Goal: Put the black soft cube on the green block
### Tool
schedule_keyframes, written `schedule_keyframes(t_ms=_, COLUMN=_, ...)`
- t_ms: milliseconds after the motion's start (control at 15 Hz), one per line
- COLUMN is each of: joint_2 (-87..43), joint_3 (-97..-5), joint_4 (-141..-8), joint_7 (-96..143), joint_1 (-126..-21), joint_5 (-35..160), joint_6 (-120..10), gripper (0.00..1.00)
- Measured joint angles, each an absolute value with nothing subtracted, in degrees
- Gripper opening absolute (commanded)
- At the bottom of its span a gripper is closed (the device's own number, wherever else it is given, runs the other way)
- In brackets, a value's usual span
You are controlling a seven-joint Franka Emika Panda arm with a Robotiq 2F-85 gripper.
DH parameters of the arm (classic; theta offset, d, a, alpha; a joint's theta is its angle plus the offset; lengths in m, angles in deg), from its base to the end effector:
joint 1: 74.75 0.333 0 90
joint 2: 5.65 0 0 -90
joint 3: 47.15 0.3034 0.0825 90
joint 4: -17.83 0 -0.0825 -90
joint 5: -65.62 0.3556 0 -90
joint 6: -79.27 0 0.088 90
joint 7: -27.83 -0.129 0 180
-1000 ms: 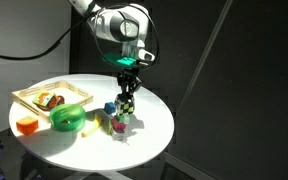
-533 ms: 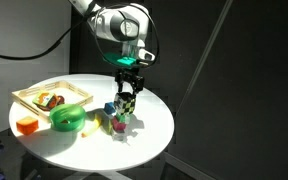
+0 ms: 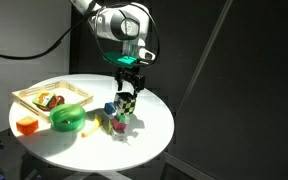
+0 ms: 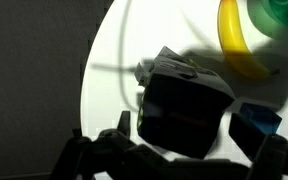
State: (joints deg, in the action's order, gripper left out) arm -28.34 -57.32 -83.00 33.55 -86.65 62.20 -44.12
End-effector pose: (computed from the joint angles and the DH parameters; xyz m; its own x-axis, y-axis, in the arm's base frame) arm 0.5790 -0.2299 0.3281 0.9714 -0.2373 -0.0115 -0.2344 -0.9650 0.1172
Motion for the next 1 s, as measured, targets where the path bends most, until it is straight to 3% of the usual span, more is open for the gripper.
schedule_keyframes(t_ms=1000, joint_2=-22.61, joint_3=-56.67, joint_4=-84.29, joint_7=33.14, joint_1=-86.48, joint_5=62.35, joint_6=-39.38, gripper=1.0)
